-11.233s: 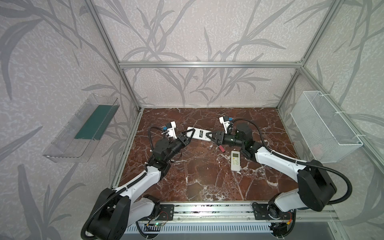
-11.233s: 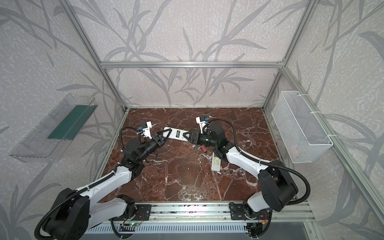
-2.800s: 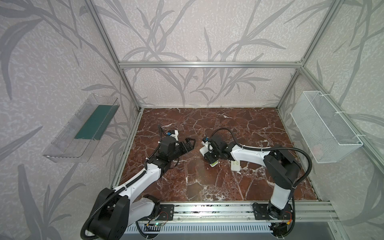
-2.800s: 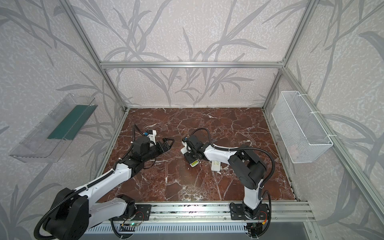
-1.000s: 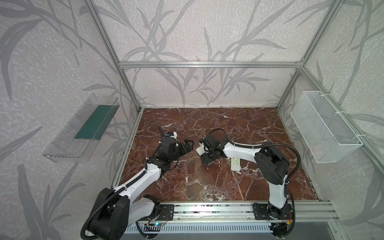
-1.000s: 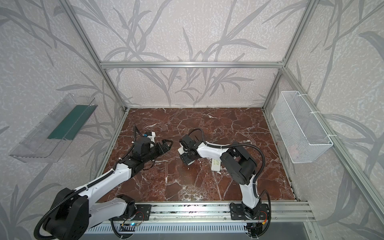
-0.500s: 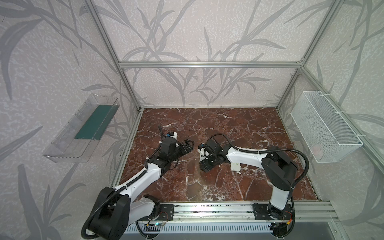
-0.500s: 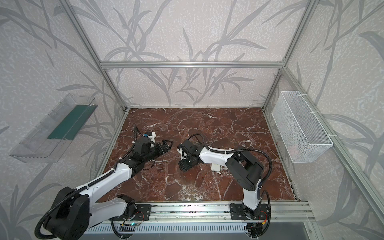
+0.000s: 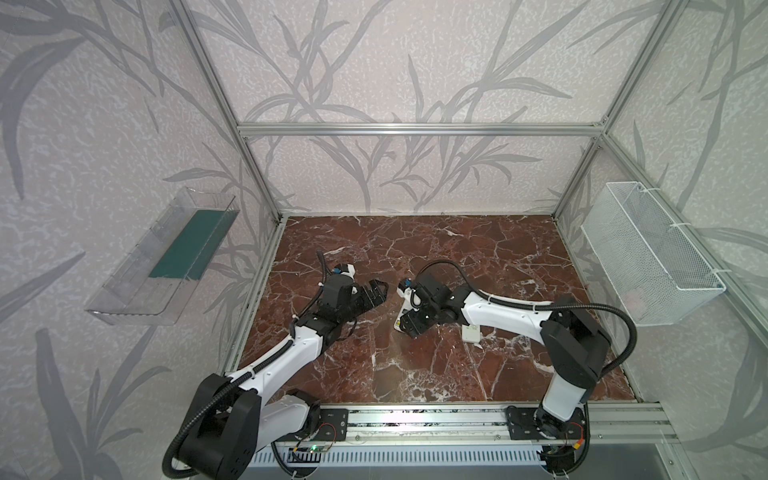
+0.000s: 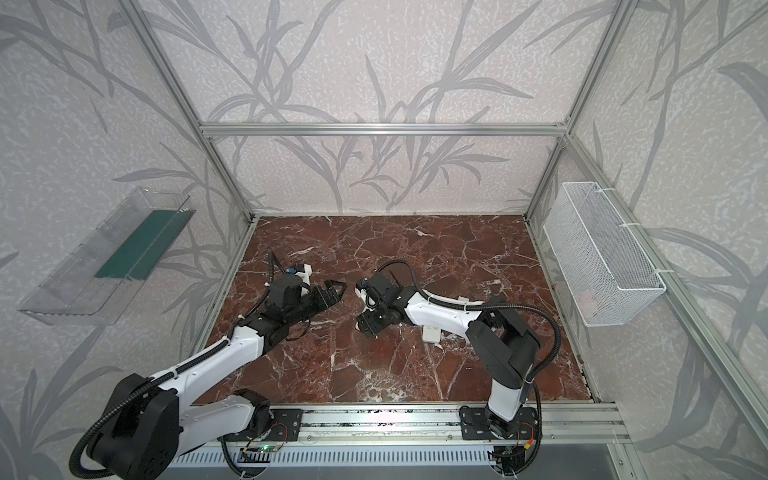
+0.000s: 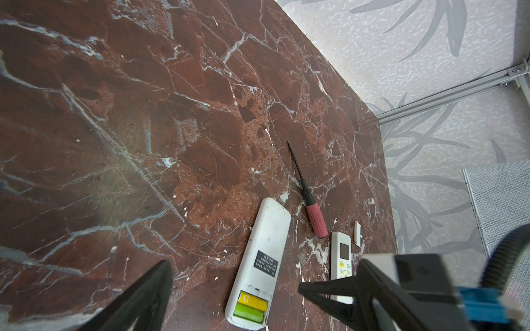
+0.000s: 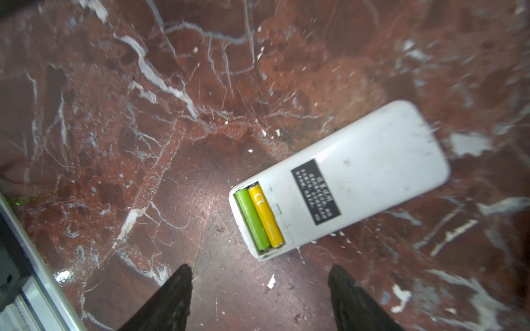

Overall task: Unload the batteries from the remote control
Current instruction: 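Grasp the red-handled screwdriver with the right gripper, then lift the screwdriver with the right gripper and carry it toward the white remote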

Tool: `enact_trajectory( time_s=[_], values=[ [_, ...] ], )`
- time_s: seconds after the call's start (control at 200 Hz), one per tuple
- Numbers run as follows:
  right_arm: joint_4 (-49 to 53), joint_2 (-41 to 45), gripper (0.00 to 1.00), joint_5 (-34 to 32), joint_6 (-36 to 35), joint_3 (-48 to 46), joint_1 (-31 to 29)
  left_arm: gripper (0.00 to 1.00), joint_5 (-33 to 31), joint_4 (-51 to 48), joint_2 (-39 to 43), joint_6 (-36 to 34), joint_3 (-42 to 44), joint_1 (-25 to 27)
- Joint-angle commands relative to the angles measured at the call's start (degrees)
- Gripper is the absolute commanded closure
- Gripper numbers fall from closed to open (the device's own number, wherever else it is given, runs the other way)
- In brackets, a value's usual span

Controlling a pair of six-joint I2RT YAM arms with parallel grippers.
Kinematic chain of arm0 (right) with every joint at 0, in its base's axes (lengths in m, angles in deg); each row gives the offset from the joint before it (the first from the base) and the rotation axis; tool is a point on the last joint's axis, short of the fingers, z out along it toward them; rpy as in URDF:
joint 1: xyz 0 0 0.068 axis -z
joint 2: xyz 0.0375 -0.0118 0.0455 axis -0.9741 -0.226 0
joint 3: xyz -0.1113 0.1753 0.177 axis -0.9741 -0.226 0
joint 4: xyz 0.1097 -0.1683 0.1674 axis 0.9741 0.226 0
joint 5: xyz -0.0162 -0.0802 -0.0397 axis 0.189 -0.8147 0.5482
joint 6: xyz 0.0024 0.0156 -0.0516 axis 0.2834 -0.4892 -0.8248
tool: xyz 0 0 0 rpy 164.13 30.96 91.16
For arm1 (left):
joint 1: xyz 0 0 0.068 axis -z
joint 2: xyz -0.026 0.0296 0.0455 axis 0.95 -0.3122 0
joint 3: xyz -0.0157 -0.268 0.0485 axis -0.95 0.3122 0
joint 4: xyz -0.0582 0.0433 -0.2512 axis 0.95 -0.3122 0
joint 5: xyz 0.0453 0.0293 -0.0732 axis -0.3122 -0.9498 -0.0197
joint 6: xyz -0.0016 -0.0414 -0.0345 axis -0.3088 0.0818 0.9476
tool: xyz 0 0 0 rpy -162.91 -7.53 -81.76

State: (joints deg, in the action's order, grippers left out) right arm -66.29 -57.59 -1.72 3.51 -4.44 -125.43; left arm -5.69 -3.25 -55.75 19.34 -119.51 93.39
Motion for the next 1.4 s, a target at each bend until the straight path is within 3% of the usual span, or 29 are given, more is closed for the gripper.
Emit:
enact_trajectory(
  time_s=[0.0,0.25,0.475,0.74,0.915,1.035,1.225,1.4],
  values=[
    [-0.3,5.0,0.35,-4.6,-1.5,-2.1,4.9,0.00,-0.9,-1.5,1.1,-1.0,-1.3,-0.1],
    [1.8,3.5,0.51,-6.4,-4.2,-1.8,14.0,0.02,-0.3,-1.5,1.1,-1.4,-1.2,-0.1],
    [-0.8,-1.9,0.52,-5.4,-5.1,-1.2,17.5,0.02,-0.2,-1.4,1.0,-1.3,-1.2,-0.1],
    [-3.5,-7.8,0.57,-2.1,-4.6,0.2,18.0,0.02,-0.5,-1.9,1.2,-1.6,-1.2,-0.1],
    [-3.8,-10.2,0.66,-1.1,-4.5,0.5,18.0,0.02,-0.7,-2.1,1.3,-1.8,-1.2,-0.1],
    [-3.8,-10.4,0.78,-1.1,-4.7,0.0,18.0,0.02,-0.8,-2.1,1.2,-1.9,-1.3,-0.1],
    [-4.2,-7.7,1.00,-1.9,-6.9,-2.0,17.9,0.01,-0.3,-2.6,0.9,-2.2,-1.9,-0.1],
    [-4.6,-1.2,1.00,-5.3,-10.1,-5.8,16.4,0.01,-0.8,-7.7,-0.8,-2.3,-4.9,-0.1]
  ],
)
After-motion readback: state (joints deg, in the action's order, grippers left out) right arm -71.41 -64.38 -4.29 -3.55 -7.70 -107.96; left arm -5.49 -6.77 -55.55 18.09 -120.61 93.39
